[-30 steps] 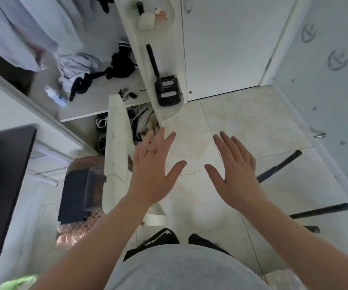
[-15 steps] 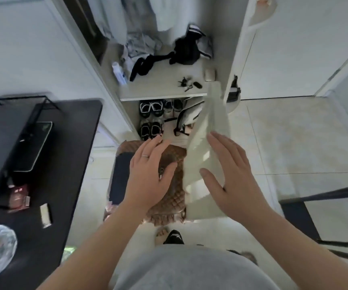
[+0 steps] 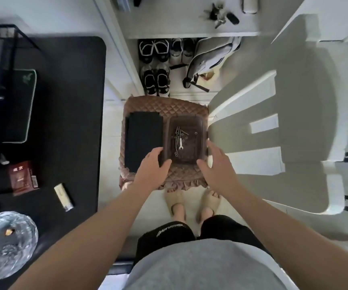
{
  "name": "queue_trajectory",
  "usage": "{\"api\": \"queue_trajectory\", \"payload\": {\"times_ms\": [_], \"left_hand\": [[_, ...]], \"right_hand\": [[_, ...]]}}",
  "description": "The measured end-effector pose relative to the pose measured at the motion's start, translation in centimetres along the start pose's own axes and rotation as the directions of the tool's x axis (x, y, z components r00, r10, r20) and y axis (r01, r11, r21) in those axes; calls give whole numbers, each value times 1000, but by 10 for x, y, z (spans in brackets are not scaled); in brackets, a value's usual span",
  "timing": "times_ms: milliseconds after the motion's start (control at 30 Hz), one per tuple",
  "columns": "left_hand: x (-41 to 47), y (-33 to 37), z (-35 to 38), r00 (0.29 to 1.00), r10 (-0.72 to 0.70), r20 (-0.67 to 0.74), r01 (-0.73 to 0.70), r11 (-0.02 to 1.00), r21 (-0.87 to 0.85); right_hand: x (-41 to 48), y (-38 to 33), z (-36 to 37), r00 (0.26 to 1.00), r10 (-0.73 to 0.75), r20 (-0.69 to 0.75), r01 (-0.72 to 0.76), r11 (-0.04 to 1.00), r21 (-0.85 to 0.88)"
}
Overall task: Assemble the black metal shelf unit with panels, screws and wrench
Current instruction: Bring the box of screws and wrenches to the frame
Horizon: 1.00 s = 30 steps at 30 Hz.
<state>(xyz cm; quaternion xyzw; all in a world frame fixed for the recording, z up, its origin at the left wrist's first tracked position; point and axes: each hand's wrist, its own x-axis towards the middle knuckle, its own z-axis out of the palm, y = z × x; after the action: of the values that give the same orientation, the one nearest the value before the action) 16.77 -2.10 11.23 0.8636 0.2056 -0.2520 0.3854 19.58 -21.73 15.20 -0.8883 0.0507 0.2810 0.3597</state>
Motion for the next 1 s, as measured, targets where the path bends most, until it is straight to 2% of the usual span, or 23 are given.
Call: {"api": "queue_trajectory", "payload": {"times_ms": [100, 233, 300, 400, 467, 667, 833, 1000], "left_hand": [[26, -20, 15, 984, -158, 86, 166, 982, -92], [64, -43, 40, 932, -299, 205, 340, 918, -204], [79, -51, 53, 913, -335, 232, 388, 889, -244], [96, -58, 68, 902, -368, 226, 425, 851, -308], [104, -63, 75, 896, -375, 240, 437, 841, -319], [103, -59, 76, 899, -385, 211, 437, 827, -353], [87, -35, 59, 872, -445, 203, 481, 705, -521], [52, -16, 37, 881, -425, 207, 460, 669, -584]], "right_hand": [[33, 15, 23, 983, 172, 61, -174, 984, 30], [72, 42, 48, 929, 355, 105, -362, 930, 55], [88, 57, 61, 891, 423, 163, -441, 893, 92], [109, 87, 81, 845, 477, 241, -529, 812, 248], [115, 95, 87, 849, 468, 244, -527, 785, 327], [114, 90, 79, 829, 516, 214, -555, 719, 417], [107, 79, 62, 827, 513, 231, -554, 670, 493], [82, 54, 37, 843, 473, 257, -532, 658, 533]]}}
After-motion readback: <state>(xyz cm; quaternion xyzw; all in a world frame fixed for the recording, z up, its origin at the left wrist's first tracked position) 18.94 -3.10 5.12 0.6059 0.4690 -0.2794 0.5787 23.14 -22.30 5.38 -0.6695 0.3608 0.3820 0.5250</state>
